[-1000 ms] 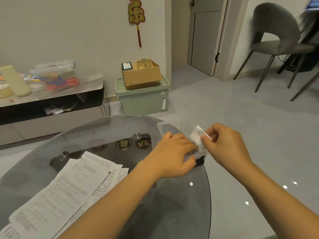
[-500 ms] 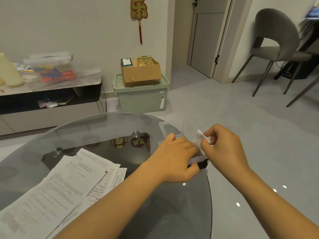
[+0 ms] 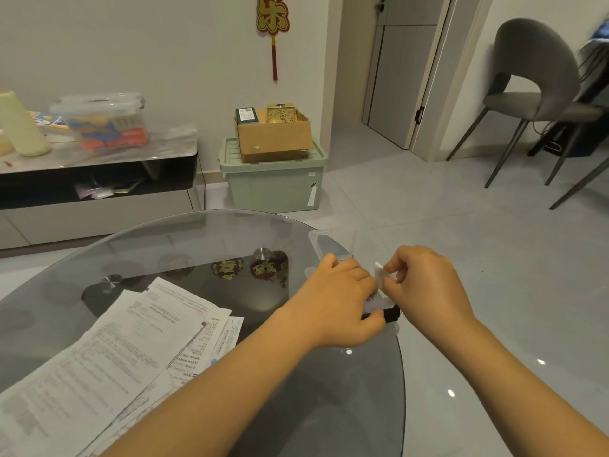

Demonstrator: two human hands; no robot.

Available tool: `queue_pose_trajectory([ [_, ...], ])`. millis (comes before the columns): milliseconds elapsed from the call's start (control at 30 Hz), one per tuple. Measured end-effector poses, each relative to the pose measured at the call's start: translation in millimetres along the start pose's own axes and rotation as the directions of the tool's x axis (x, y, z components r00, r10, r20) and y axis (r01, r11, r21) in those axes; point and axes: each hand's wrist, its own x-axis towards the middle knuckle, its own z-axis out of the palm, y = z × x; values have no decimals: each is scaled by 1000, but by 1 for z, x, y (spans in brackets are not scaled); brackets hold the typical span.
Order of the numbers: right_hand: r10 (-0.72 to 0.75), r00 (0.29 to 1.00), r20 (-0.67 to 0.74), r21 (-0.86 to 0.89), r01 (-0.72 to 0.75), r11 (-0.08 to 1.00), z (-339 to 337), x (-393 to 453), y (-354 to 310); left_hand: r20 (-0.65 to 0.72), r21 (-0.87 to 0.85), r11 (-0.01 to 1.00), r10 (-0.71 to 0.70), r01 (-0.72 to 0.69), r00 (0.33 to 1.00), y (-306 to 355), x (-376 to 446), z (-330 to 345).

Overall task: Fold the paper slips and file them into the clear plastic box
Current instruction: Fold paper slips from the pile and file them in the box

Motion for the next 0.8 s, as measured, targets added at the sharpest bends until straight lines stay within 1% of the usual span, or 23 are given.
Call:
queue_pose_trajectory([
  [167, 6, 998, 55, -119, 0, 993, 0, 6, -7, -16, -64, 998, -24, 23, 1000, 1, -1, 3],
  [267, 31, 991, 129, -133, -14, 991, -4, 5, -6, 25, -69, 996, -45, 47, 999, 0, -1, 6],
  [367, 41, 974, 223, -85, -23, 996, -12, 3, -1, 80, -86, 994, -58, 65, 995, 0, 2, 5],
  [467, 41, 954, 297, -29, -34, 999, -20, 3, 3, 89, -85, 995, -42, 49, 995, -1, 2, 4],
  [567, 50, 964, 261, 55, -67, 996, -28, 1, 7, 102, -105, 993, -41, 52, 994, 1, 1, 3],
  [633, 36, 969, 245, 89, -60, 994, -29, -1, 8, 100, -116, 992, -37, 49, 994, 0, 1, 3],
  [700, 15, 963, 268, 103, -44, 994, -32, -2, 9, 106, -109, 994, -16, 28, 994, -1, 1, 1],
  [800, 8, 953, 304, 130, -50, 990, -32, -1, 12, 157, -46, 999, 25, -18, 987, -1, 1, -3],
])
